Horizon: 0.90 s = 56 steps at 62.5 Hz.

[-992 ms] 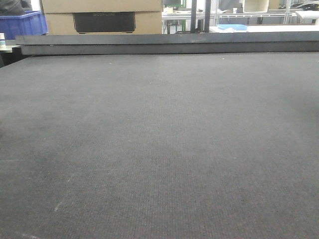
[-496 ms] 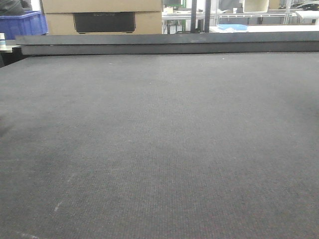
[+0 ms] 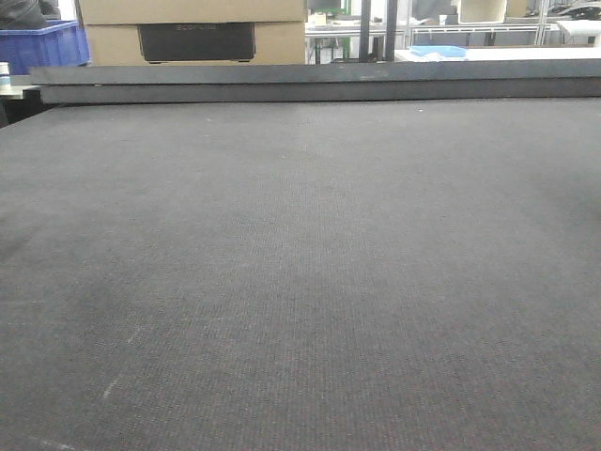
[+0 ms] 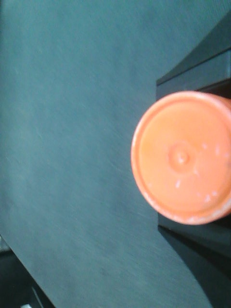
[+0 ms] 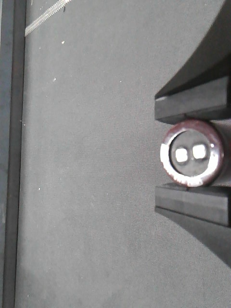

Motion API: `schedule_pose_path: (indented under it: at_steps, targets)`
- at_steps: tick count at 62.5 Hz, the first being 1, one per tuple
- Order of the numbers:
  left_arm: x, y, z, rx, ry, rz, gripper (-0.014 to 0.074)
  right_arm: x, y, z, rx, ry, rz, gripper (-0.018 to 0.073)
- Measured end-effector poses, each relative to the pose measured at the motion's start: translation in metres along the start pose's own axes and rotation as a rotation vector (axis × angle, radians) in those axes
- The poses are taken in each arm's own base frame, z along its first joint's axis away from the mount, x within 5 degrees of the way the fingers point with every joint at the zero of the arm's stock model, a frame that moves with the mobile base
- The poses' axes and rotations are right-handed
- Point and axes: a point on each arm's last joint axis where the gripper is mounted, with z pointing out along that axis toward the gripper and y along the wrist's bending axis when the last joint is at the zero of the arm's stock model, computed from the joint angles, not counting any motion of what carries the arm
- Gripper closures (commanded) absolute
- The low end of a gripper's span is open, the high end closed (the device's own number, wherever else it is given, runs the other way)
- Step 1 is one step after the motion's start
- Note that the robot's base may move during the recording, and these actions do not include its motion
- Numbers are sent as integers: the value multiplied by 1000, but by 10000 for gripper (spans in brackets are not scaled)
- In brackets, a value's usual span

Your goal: Place cylindrical capacitor in blue bin on shelf

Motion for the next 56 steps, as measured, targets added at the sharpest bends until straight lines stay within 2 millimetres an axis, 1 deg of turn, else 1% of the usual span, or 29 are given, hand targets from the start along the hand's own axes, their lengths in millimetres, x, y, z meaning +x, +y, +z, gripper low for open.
schedule_pose_path:
  at_steps: [11,16,19,22,29,36,45,56]
  targets:
    - [-65,-6,-15,36,48,3,708,0,0,0,0,0,0,721]
    - [-99,-8,-27,51,52,25,708,-1,0,-1,-1,3,1,721]
    - [-114,-9,-32,55,57,37,708,-4,0,-2,-2,12,1,721]
    - [-134,-10,-39,59,74,47,708,-7,1,-5,-5,24,1,721]
    - [-161,-10,-51,60,127,60,708,-18,1,-12,-10,45,1,721]
    - [-178,-11,-60,60,172,65,708,-31,3,-22,-22,60,8,721]
    - [-189,-10,-77,60,196,68,708,-36,10,-31,-93,88,19,721]
    - [-198,-9,-113,63,188,100,708,-33,16,-48,-157,104,21,721]
